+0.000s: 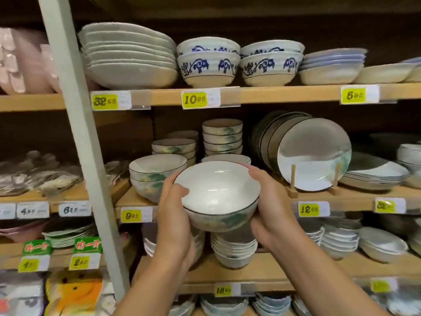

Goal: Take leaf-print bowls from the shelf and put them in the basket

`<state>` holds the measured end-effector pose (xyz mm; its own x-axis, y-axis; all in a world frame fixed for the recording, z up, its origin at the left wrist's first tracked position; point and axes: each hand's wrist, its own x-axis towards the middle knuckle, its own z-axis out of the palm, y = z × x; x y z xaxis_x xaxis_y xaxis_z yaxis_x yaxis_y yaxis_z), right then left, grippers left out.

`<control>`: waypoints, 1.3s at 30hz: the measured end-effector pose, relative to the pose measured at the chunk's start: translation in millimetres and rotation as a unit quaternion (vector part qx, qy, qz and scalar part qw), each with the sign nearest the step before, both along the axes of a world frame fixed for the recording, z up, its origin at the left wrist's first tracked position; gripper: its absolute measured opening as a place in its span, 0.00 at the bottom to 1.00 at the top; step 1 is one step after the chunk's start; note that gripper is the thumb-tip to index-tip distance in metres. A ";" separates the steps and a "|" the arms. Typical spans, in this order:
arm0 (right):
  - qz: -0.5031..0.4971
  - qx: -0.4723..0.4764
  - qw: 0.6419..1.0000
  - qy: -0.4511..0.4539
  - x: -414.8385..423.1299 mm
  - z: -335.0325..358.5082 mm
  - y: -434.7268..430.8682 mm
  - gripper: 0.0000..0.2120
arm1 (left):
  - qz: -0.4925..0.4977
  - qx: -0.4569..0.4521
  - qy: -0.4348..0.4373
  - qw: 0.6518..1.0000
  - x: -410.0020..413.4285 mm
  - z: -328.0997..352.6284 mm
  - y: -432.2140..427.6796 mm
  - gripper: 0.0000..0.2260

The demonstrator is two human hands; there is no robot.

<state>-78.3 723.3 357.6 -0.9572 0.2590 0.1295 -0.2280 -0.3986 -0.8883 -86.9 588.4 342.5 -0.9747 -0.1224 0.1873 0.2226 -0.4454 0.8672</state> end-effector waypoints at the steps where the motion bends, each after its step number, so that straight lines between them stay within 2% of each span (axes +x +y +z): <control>1: -0.004 0.000 1.000 0.000 -2.5 3.7 2.1 0.15 | -0.002 0.005 0.002 1.000 -2.9 4.2 4.9 0.18; 7: -0.030 -0.012 0.999 0.023 -29.4 25.4 40.1 0.12 | -0.014 -0.010 0.009 1.000 -35.8 30.8 46.3 0.17; 12: -0.062 -0.021 0.998 -0.001 -67.1 47.4 49.3 0.11 | 0.011 -0.045 0.024 0.999 -81.6 52.9 61.2 0.15; 16: -0.071 -0.011 0.997 -0.002 -96.9 54.8 50.8 0.11 | 0.010 -0.065 0.028 0.997 -112.2 61.9 63.2 0.20; 20: -0.082 -0.006 0.997 -0.001 -121.3 52.0 49.8 0.12 | 0.009 -0.090 0.022 0.996 -136.8 60.7 62.0 0.28; 25: -0.108 0.036 0.993 0.004 -146.0 51.3 54.2 0.14 | 0.017 -0.125 0.011 0.992 -163.6 62.8 61.8 0.20; 31: -0.123 0.060 0.990 -0.035 -168.9 36.2 57.5 0.15 | 0.030 -0.129 -0.034 0.991 -184.3 42.6 65.6 0.33; 39: -0.136 0.078 0.985 -0.067 -182.4 20.3 62.8 0.16 | 0.025 -0.140 -0.051 0.989 -194.1 30.4 67.6 0.31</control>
<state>-260.6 786.2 378.0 -0.8663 0.4952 0.0650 -0.1842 -0.1957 -0.9632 -280.9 656.0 372.8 -0.9843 -0.1277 0.1218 0.1434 -0.1764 0.9738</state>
